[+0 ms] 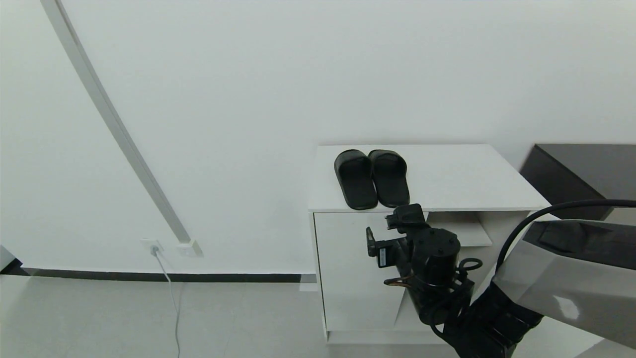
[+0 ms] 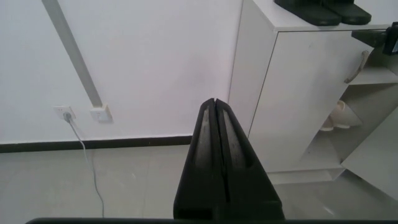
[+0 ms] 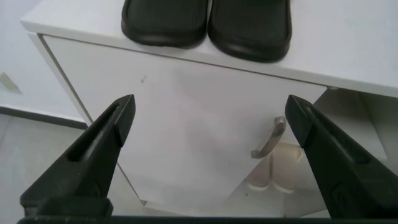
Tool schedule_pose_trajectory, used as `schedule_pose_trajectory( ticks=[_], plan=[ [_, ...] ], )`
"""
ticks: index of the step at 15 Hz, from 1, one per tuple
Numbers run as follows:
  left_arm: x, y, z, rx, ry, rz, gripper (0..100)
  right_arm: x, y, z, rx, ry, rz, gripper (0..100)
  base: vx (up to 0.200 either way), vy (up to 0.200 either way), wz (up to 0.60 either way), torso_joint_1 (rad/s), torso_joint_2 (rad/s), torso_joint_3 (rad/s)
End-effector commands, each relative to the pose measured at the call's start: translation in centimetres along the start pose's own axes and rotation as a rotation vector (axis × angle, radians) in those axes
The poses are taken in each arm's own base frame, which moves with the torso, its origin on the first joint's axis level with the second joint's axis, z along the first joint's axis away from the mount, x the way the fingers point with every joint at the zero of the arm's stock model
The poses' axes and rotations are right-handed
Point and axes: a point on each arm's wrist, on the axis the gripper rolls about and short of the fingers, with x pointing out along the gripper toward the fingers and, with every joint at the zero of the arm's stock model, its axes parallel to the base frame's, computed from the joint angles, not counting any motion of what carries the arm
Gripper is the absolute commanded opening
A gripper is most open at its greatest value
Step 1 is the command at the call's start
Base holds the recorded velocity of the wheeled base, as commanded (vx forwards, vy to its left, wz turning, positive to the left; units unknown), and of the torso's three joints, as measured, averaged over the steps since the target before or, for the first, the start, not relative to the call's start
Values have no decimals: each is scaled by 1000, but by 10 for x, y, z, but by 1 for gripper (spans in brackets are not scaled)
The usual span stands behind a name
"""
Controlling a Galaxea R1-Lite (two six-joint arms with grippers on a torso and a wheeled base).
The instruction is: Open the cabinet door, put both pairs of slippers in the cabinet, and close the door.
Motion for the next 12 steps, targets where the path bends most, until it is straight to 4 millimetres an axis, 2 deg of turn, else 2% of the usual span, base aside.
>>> schedule_pose_trajectory(
  ticks=[1, 3, 4, 5, 8, 11, 12],
  plan=[
    [0, 0, 0, 0, 1, 0, 0, 0, 0, 0, 1, -1, 2, 100, 0, 0, 0, 0, 0, 0],
    [0, 0, 0, 1, 1, 0, 0, -6, 2, 3, 24, -37, 46, 100, 0, 0, 0, 0, 0, 0],
    [0, 0, 0, 4, 1, 0, 0, -1, 1, 11, 32, -53, 49, 100, 0, 0, 0, 0, 0, 0],
    [0, 0, 0, 4, 0, 0, 0, 9, -4, 28, 50, -62, 26, 100, 0, 0, 0, 0, 0, 0],
    [0, 0, 0, 9, 1, 0, 0, 14, -7, 78, 118, 0, 19, 100, 0, 0, 0, 0, 0, 0],
    [0, 0, 0, 8, 0, 0, 0, 19, -5, 107, 180, 72, 14, 100, 0, 0, 0, 0, 0, 0],
    [0, 0, 0, 8, 1, 0, 0, 20, -5, 112, 200, 92, 11, 100, 0, 0, 0, 0, 0, 0]
  ],
)
